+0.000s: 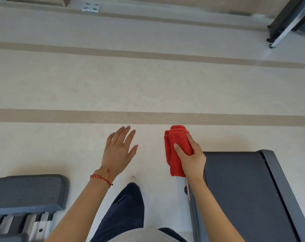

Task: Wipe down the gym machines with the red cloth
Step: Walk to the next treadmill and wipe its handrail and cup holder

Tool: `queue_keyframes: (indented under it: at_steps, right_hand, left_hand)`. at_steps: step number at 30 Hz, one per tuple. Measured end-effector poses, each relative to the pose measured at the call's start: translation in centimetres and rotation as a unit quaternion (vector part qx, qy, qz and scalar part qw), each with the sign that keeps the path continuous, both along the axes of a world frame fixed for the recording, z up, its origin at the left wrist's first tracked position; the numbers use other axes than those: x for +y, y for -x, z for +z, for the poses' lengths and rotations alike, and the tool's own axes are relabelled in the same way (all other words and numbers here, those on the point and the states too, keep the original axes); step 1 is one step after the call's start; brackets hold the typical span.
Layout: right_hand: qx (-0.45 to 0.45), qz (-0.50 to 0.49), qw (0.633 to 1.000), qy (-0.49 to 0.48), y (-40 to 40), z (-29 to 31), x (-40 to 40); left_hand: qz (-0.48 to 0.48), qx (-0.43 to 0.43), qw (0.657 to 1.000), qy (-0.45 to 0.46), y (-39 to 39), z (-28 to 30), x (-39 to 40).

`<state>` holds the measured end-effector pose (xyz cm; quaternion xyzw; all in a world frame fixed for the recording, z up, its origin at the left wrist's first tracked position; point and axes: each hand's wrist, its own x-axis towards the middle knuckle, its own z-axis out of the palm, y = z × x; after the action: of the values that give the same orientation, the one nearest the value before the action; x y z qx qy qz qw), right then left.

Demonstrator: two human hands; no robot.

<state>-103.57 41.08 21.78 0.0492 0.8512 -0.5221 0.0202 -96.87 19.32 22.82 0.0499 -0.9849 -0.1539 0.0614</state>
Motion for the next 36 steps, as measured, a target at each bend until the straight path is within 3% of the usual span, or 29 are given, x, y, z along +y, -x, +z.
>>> queue_keyframes:
  at_steps: [14,27,36]
  right_hand:
    - [-0.004,-0.024,1.0,-0.003,16.6,1.3,-8.9]
    - [0.002,-0.012,1.0,0.016,36.2,1.0,-9.7]
    - [0.0,-0.049,0.998,0.034,44.1,1.6,-9.8]
  left_hand:
    - [-0.047,-0.016,0.999,0.0,18.5,0.5,-8.6]
    - [-0.05,-0.005,0.999,0.006,38.3,0.8,-9.4]
    - [-0.09,0.002,0.996,0.021,48.0,1.2,-9.4]
